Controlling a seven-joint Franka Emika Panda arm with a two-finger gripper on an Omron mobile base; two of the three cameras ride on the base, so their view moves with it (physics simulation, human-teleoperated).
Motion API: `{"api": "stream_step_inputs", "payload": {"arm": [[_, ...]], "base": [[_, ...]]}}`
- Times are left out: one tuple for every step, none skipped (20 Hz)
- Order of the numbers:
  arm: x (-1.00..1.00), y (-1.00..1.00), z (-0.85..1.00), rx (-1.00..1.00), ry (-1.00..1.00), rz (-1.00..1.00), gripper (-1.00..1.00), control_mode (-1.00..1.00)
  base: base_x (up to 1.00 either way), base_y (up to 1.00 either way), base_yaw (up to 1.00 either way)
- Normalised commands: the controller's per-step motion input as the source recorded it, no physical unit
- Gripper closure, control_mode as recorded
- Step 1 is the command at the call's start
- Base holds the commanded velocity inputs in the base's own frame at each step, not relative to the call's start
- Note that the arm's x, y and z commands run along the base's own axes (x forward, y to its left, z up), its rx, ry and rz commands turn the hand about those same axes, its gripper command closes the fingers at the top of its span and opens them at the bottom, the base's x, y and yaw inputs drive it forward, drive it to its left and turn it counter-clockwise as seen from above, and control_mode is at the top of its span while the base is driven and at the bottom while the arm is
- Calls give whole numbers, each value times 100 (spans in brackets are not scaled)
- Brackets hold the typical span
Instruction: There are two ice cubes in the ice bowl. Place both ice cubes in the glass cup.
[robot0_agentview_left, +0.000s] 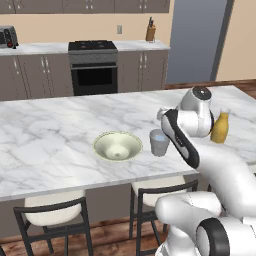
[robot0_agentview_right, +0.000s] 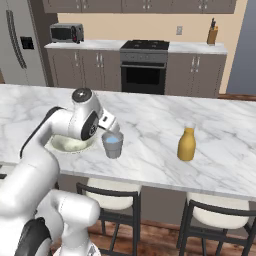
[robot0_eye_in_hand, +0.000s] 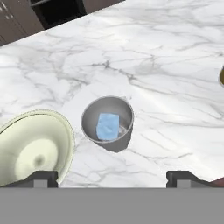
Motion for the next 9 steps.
{"api": "stream_step_inputs", "payload": {"arm": [[-100,0,100,0,-12,0,-100,-100],[-100,0,100,0,-14,0,-100,-100],[-100,0,100,0,-15,0,-100,-100],[-100,0,100,-1,-17,-1,-100,-100],[-100,1,100,-3,-16,-2,-100,-100],[-100,4,100,-7,-16,0,-100,-100],[-100,21,100,-12,-14,0,-100,-100],[-100,35,100,-16,-12,0,-100,-100],[-100,41,100,-16,-5,0,-100,-100]], "base": [[0,0,0],[0,0,0],[0,0,0],[0,0,0],[0,0,0],[0,0,0],[0,0,0],[0,0,0],[0,0,0]]}}
